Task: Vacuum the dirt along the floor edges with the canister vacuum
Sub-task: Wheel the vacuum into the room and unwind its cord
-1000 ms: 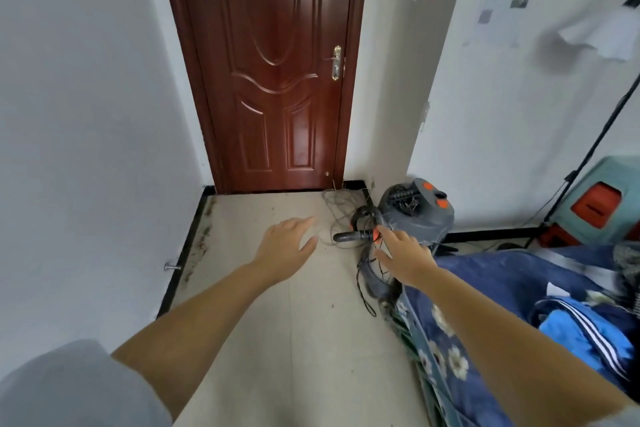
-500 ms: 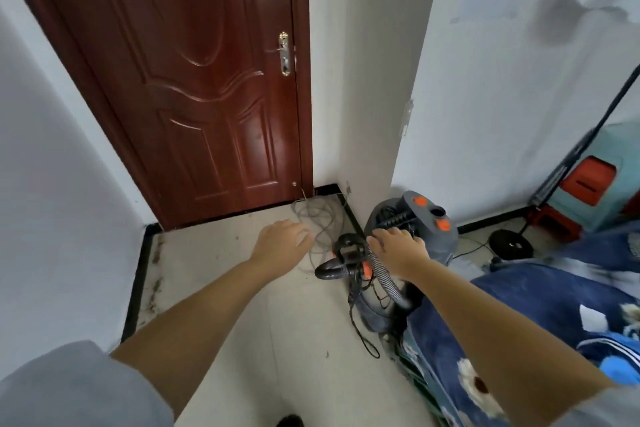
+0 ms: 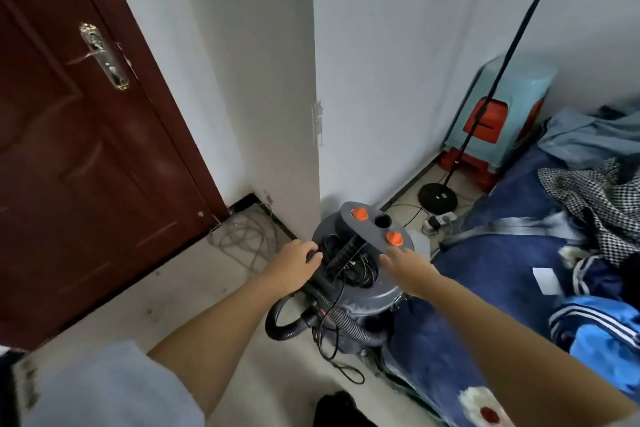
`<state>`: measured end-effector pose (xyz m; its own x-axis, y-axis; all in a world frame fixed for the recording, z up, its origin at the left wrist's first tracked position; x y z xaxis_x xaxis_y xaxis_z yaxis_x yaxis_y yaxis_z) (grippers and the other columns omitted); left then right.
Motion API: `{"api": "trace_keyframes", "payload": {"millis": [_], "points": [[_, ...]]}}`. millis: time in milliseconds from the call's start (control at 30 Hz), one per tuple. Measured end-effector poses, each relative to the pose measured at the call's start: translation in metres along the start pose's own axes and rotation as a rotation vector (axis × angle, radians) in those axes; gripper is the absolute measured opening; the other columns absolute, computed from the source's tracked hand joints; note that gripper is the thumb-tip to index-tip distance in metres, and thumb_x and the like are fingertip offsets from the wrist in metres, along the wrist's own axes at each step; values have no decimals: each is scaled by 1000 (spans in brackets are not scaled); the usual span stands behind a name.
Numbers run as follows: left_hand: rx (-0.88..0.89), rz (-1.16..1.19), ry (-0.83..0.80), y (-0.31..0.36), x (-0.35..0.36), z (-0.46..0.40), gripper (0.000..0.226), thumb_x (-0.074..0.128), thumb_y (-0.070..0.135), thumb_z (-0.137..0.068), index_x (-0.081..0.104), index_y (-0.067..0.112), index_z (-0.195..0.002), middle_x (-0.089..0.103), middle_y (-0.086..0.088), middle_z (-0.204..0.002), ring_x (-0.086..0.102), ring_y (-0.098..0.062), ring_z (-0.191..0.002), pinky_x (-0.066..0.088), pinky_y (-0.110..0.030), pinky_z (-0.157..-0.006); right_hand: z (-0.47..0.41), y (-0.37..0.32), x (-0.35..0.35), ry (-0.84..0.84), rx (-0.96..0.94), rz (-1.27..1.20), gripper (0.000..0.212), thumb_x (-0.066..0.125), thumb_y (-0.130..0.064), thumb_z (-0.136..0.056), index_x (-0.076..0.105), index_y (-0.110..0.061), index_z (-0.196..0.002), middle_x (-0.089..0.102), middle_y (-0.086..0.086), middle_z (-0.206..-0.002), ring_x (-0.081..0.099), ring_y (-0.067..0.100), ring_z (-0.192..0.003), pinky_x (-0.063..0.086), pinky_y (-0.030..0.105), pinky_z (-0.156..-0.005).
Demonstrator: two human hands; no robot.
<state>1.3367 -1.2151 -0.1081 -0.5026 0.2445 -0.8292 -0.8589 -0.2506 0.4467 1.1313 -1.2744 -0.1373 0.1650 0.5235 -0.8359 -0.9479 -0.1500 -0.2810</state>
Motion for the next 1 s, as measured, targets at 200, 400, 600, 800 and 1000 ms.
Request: {"api": "trace_keyframes", "payload": {"millis": [200, 400, 600, 800, 1000], "points": [[-10, 30, -106, -23, 17, -89, 40, 39, 35, -99, 50, 15, -132, 53, -6, -129, 52, -22, -117, 41, -30, -96, -85, -10, 22, -69, 59, -242, 37, 36, -36, -100, 51, -6, -115, 58, 19, -112, 55, 34, -105, 37, 34, -76], [14, 44, -312, -56, 81, -172, 41, 42, 32, -99, 46, 14, -135, 49, -9, -129, 51, -23, -116, 42, -31, -95, -143, 6, 80, 18, 318, -534, 16, 41, -27, -100, 46, -12, -94, 52, 2, -84, 51, 25, -85, 35, 30, -70], [80, 10, -273, -78, 117, -241, 60, 49, 30, -96, 23, 11, -146, 27, -13, -148, 33, -27, -134, 37, -33, -104, -173, 37, 119, 257, 647, -755, 21, 43, -28, -98, 44, -18, -79, 49, 8, -91, 47, 24, -83, 33, 30, -71], [-181, 117, -467, -105, 169, -276, 97, 64, 39, -86, -6, 21, -151, -11, -17, -157, 7, -33, -146, 26, -42, -113, -192, 46, 140, 284, 718, -674, 41, 46, -47, -94, 42, -30, -57, 48, 6, -80, 49, 29, -89, 37, 37, -74], [-250, 228, -508, -106, 185, -276, 101, 62, 39, -88, -20, 34, -147, -4, -27, -153, 28, -41, -137, 30, -41, -108, -205, 30, 141, 152, 974, -597, 51, 34, -45, -99, 44, -10, -134, 34, 13, -141, 28, 31, -134, 20, 46, -110]]}}
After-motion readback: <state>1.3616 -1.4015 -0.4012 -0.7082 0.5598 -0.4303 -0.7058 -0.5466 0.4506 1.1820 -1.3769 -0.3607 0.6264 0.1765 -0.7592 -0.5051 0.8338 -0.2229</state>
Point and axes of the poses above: each hand's wrist, its own z-axis away from the middle knuckle, its own x-axis out of the palm, y = z × x, the point moved 9 cm from there along -z, towards the middle knuckle
